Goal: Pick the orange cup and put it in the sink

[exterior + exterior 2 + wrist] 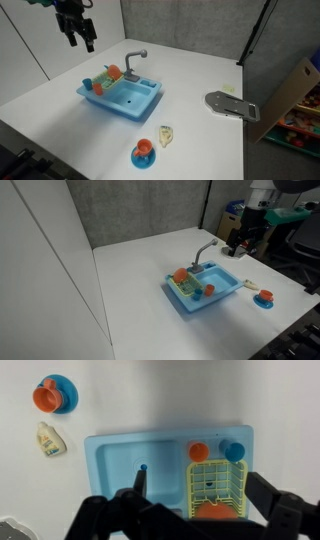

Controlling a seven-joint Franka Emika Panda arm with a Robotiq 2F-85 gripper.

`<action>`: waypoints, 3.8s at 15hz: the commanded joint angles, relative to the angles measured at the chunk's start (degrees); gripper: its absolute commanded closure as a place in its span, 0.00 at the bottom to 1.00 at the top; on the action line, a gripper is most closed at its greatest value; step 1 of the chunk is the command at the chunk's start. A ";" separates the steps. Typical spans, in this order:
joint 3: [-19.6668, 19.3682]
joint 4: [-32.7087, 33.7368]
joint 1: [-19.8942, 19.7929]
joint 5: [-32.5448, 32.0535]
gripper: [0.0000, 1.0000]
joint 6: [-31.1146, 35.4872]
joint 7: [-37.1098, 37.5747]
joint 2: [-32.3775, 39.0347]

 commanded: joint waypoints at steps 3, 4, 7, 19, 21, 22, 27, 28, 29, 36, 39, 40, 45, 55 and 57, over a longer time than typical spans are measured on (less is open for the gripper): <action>-0.46 -2.12 0.05 5.34 0.00 7.27 -10.48 2.30; -0.47 -2.55 0.00 5.85 0.00 8.59 -11.69 2.66; -0.63 -3.78 -0.10 5.63 0.00 12.10 -13.23 3.49; -2.01 -4.77 -0.31 2.86 0.00 18.14 -11.95 10.02; -2.41 -4.17 -0.26 2.18 0.00 18.35 -11.25 11.78; -2.59 -3.88 -0.28 1.90 0.00 18.55 -11.23 12.66; -3.06 -2.82 0.21 0.17 0.00 19.75 -10.61 16.32; -3.21 -2.66 0.54 -0.66 0.00 20.16 -9.98 16.88; -3.26 -2.56 0.74 -1.25 0.00 20.48 -9.67 17.34; -4.27 -2.18 3.15 -5.57 0.00 23.57 -4.96 19.51; -4.56 -1.49 4.06 -6.28 0.00 23.51 -3.25 20.09; -4.67 -1.23 4.33 -6.50 0.00 23.48 -2.82 20.35; -4.78 0.24 4.86 -6.59 0.00 23.29 -2.08 22.39; -4.59 3.88 5.23 -5.98 0.00 23.21 -2.53 26.43; -4.59 4.45 5.43 -5.95 0.00 23.21 -2.49 27.13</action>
